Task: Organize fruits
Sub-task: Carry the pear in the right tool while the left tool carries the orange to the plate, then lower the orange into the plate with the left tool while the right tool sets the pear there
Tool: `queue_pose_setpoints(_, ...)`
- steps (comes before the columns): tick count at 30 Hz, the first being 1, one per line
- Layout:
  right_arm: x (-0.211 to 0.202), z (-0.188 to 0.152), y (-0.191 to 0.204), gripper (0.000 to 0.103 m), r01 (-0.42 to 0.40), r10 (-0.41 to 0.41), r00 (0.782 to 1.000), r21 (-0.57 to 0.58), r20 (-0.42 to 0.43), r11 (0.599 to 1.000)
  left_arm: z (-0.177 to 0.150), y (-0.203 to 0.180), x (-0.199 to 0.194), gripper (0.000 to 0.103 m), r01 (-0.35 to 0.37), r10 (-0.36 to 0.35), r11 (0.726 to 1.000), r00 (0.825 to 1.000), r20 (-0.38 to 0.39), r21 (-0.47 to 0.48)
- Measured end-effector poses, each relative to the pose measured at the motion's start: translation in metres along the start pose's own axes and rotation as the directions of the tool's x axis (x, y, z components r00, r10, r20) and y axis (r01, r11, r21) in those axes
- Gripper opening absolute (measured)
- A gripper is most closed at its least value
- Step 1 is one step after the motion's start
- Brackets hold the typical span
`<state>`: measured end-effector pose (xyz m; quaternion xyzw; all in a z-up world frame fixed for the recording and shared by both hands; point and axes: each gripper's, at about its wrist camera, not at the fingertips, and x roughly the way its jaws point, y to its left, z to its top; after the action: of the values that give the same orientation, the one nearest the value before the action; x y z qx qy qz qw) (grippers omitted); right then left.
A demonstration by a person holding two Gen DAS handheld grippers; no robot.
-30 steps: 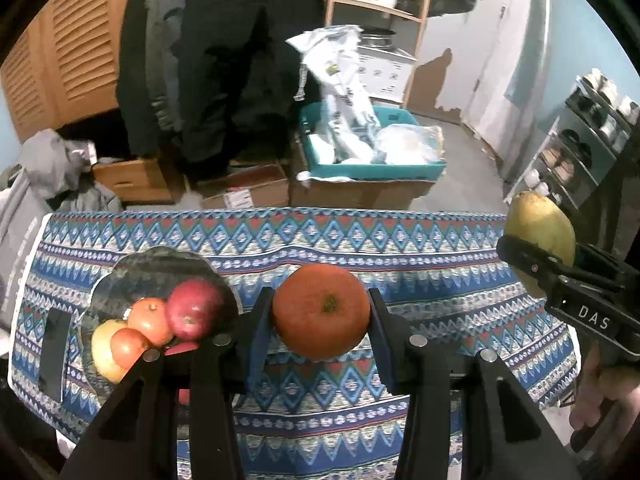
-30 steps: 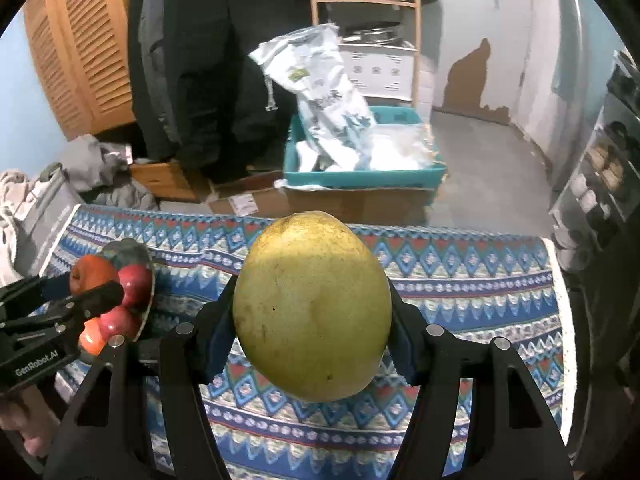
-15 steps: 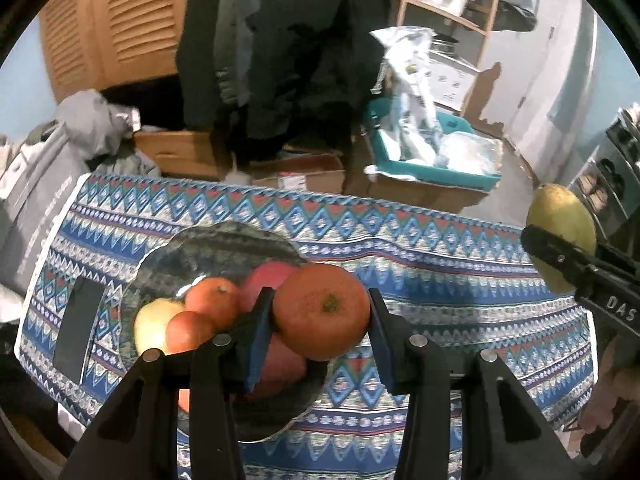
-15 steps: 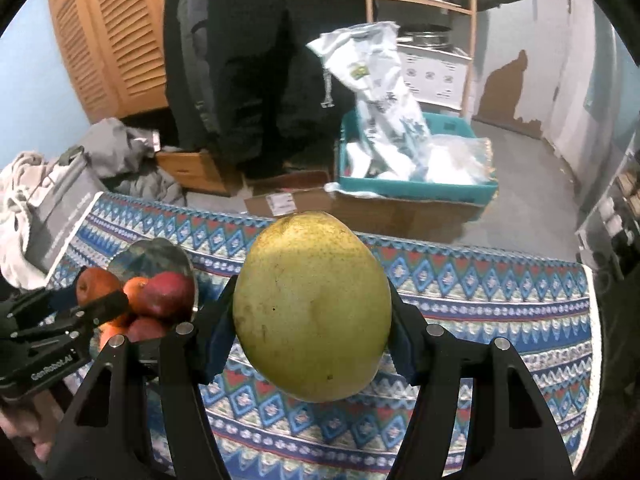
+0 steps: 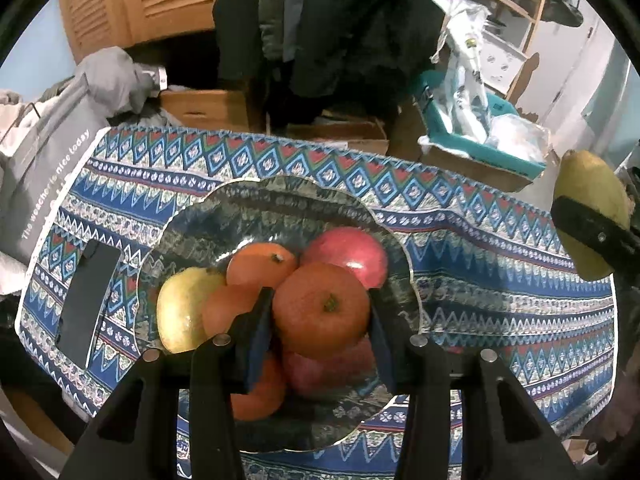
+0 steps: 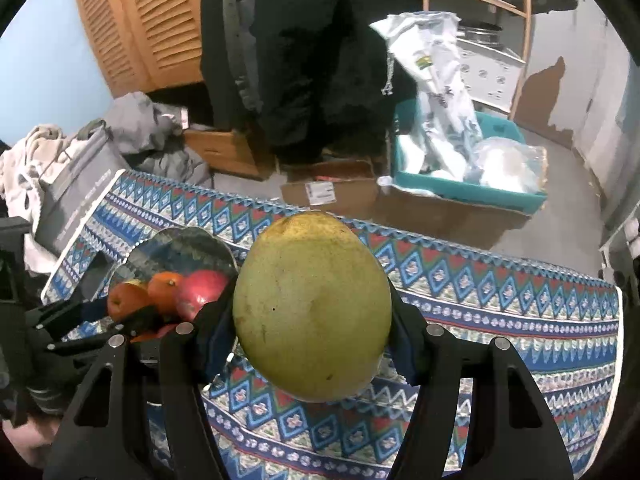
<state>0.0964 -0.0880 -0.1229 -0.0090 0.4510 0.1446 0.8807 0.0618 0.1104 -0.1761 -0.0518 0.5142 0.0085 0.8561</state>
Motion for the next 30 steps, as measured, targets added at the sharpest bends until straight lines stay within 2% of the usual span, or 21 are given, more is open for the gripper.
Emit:
queue_pose_setpoints(11, 0.019, 0.007, 0.015, 0.065, -0.027, 0.026, 0.999, -0.011, -0.027, 1.0, 0.0, 0.009, 0.021, 0.047, -0.018, 0.017, 1.0, 0.998, -0.056, -0.01)
queue_pose_setpoints(14, 0.023, 0.009, 0.018, 0.065, -0.032, 0.032, 0.999, -0.011, -0.03, 0.999, 0.002, 0.011, 0.017, 0.059, -0.015, 0.014, 1.0, 0.999, -0.035, -0.014)
queue_pose_setpoints(15, 0.024, 0.01, 0.018, 0.065, -0.034, 0.034, 0.999, -0.011, -0.031, 0.999, 0.003, 0.013, 0.014, 0.069, -0.012, 0.011, 1.0, 1.0, -0.025, -0.018)
queue_pose_setpoints(16, 0.025, 0.01, 0.019, 0.065, -0.035, 0.035, 0.999, -0.011, -0.032, 0.999, 0.004, 0.014, 0.01, 0.07, -0.006, 0.006, 1.0, 1.0, -0.006, -0.022)
queue_pose_setpoints(21, 0.032, 0.013, 0.025, 0.065, -0.047, 0.047, 0.998, -0.015, -0.039, 0.999, 0.011, 0.021, -0.002, 0.07, -0.015, 0.016, 0.999, 0.999, 0.03, -0.034)
queue_pose_setpoints(30, 0.052, 0.021, 0.052, 0.065, -0.084, 0.08, 0.995, -0.062, -0.062, 0.995, 0.019, 0.057, -0.013, 0.07, -0.08, 0.086, 0.992, 0.994, 0.063, -0.101)
